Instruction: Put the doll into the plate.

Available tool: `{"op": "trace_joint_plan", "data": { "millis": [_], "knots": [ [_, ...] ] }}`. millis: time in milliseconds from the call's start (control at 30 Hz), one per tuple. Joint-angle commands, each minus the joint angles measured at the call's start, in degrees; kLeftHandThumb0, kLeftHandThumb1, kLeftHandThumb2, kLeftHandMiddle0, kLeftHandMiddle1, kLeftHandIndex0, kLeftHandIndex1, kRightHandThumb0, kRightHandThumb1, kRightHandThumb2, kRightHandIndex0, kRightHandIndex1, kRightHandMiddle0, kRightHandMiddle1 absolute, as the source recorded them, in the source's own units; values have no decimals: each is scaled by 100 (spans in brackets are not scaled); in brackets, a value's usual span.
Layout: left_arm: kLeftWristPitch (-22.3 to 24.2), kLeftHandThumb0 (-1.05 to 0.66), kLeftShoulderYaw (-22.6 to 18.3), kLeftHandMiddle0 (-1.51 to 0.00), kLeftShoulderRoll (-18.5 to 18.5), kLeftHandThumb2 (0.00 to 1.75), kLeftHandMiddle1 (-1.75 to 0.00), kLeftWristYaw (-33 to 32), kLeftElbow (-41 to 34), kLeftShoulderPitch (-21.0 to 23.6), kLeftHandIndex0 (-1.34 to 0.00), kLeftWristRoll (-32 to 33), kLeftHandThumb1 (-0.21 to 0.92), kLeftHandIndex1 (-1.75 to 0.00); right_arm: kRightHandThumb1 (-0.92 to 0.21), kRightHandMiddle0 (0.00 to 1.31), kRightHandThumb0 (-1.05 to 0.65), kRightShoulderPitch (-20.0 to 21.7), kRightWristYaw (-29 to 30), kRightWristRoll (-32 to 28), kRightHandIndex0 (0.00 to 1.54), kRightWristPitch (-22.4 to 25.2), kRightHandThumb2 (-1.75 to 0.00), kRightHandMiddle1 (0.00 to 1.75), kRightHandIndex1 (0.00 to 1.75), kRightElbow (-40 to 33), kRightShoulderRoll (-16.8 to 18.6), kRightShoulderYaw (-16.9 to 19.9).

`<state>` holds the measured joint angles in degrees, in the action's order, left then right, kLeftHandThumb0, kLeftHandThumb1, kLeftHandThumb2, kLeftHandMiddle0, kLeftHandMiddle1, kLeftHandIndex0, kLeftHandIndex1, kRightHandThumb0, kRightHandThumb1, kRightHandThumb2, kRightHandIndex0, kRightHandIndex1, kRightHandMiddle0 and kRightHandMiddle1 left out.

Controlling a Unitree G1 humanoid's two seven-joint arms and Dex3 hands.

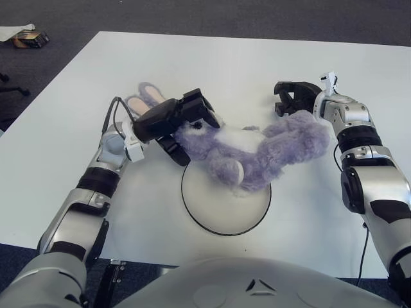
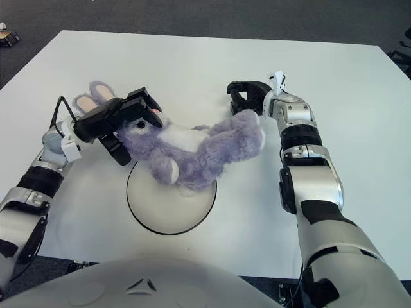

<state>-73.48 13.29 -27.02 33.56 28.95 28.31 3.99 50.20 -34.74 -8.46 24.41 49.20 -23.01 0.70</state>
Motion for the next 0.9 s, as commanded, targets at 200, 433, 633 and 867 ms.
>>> {"op": "trace_joint_plan", "data": {
  "millis": [200, 433, 633, 867],
  "knots": [
    [-192, -105, 149, 0, -82, 63, -87, 66, 221, 210, 0, -7, 92, -105, -6, 61, -1, -195, 12, 137, 82, 13, -158, 163, 175, 114, 50, -42],
    [-300, -105, 387, 0, -130, 63, -61, 179, 441, 360, 0, 166, 92, -97, -6, 62, -1, -177, 89, 128, 82, 92, -158, 162, 175, 116, 66, -14],
    [-271, -105, 563, 0, -172, 64, -48, 299, 505, 395, 0, 416, 92, -90, -6, 64, -1, -162, 84, 110, 83, 142, -158, 160, 175, 126, 66, 2],
    [267, -105, 689, -3, -252, 63, -55, 571, 270, 278, 0, 726, 92, -91, -4, 65, -1, -177, 22, 123, 83, 44, -159, 160, 175, 154, 60, -4]
  ]
}}
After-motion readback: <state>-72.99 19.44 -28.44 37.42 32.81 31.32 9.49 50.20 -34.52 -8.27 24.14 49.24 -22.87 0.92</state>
